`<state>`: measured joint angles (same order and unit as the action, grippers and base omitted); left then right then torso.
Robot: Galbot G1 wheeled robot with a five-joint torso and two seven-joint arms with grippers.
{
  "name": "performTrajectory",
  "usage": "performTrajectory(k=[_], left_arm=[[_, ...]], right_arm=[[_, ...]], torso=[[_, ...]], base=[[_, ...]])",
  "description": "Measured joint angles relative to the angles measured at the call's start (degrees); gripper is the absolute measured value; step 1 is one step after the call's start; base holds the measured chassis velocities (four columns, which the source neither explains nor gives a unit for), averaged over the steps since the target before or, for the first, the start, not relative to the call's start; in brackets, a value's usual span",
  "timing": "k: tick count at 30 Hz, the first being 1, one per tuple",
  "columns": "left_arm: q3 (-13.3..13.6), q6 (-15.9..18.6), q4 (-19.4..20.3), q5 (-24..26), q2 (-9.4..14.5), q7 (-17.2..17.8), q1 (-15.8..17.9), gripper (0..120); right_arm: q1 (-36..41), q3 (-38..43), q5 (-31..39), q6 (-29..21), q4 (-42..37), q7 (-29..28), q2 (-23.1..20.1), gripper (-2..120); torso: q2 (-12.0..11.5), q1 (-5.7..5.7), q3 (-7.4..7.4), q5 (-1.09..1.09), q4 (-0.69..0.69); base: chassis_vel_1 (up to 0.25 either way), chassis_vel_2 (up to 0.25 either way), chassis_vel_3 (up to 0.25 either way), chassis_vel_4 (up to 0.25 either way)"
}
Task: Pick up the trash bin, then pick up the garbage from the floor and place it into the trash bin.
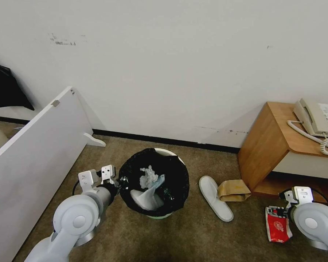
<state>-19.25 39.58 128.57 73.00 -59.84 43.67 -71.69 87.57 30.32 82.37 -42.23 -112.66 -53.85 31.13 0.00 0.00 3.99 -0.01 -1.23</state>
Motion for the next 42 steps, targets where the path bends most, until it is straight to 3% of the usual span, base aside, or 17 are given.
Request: performTrajectory(k=[6,12,16,20,22,42], left_arm=[[0.1,-0.1,0.3,-0.1,0.2,-0.1,0.1,2],[2.1,-0.1,-0.3,-0.8,0.2,-0.2,0.5,2],[2.5,-0.2,-0.3,-0.9,0.2,-0.2,0.5,2],[3.1,-0.2,0.3,-0.7,0.8,-0.2,0.7,2],[3.0,-0.2,0.7,-0.4,1.3,-0.3,0.6,2],[2.8,-0.4,1.6,-1.0,1.8,-0.6,-0.4,2]], right_arm=[[-2.2,-1.4,-1.2,0.0,3.7,1.8,2.8,100],[-4.6,-2.7,-4.9,0.1,8.5,3.6,9.0,100],[-5.1,-3.1,-6.1,0.1,9.6,4.1,10.3,100],[-6.5,-4.1,-10.3,0.1,14.0,6.1,14.2,100],[-6.9,-4.2,-12.2,0.1,15.9,6.9,15.6,100],[-7.4,-2.2,-21.1,0.1,20.2,11.0,19.1,100]], torso=[[0.0,0.0,0.0,0.01,0.02],[0.0,0.0,-0.01,0.01,0.0],[0.0,0.0,-0.01,0.01,0.02],[0.0,0.0,-0.01,0.02,-0.02],[0.0,0.0,-0.01,0.0,0.02],[0.0,0.0,0.0,0.0,0.0]], base=[[0.0,0.0,0.0,0.0],[0.0,0.0,0.0,0.0],[0.0,0.0,0.0,0.0],[0.0,0.0,0.0,0.0],[0.0,0.0,0.0,0.0],[0.0,0.0,0.0,0.0]])
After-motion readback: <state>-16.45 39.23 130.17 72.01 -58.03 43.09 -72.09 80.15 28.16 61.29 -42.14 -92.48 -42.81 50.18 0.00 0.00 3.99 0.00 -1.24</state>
